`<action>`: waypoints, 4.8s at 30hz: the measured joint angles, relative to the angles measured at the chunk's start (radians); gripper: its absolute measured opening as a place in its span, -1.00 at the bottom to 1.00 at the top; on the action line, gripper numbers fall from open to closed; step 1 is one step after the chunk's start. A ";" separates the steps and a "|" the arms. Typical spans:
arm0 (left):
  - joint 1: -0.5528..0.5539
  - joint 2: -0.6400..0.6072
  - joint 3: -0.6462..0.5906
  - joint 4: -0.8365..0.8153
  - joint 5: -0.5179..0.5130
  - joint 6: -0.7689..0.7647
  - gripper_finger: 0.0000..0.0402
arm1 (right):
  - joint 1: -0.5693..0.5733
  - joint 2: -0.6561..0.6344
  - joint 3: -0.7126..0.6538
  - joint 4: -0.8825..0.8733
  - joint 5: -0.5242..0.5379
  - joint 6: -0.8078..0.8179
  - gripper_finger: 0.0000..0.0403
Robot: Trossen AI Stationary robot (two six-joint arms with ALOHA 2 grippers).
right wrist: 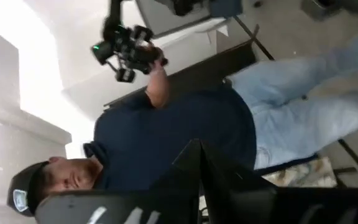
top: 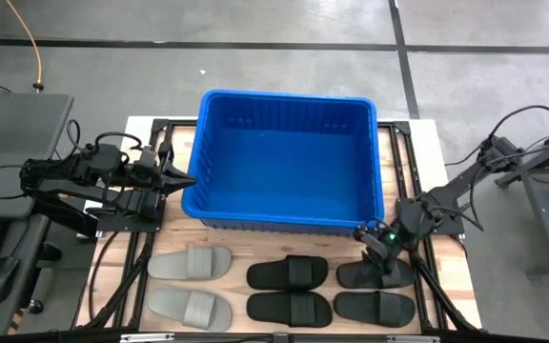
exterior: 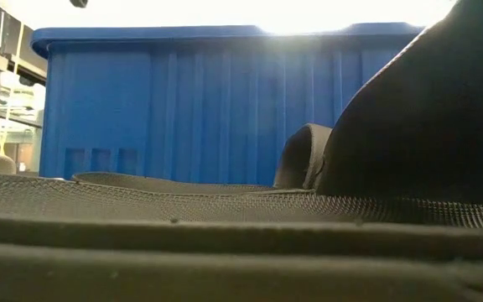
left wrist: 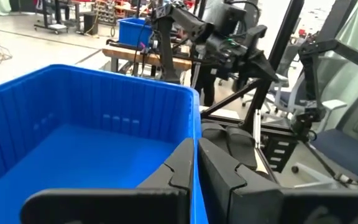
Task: Pick and place slides into bin
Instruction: Put the bottom right black slide into the blue bin
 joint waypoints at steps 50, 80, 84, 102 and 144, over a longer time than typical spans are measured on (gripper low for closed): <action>0.000 0.000 0.000 -0.005 0.038 0.029 -0.93 | 0.378 0.279 0.029 -0.599 -0.023 0.552 0.26; 0.000 0.006 0.000 -0.005 0.053 0.029 -0.93 | 0.326 0.613 0.354 -1.019 0.104 0.484 0.26; 0.000 0.006 -0.001 -0.005 0.053 0.029 -0.93 | 0.326 0.688 0.392 -0.983 0.073 0.480 0.26; 0.000 0.006 -0.001 -0.004 0.064 0.029 -0.93 | 0.327 0.765 0.511 -1.217 -0.098 0.411 0.26; 0.000 0.006 0.000 0.018 0.183 -0.007 -0.93 | 0.372 0.861 0.753 -1.337 -0.116 0.277 -0.99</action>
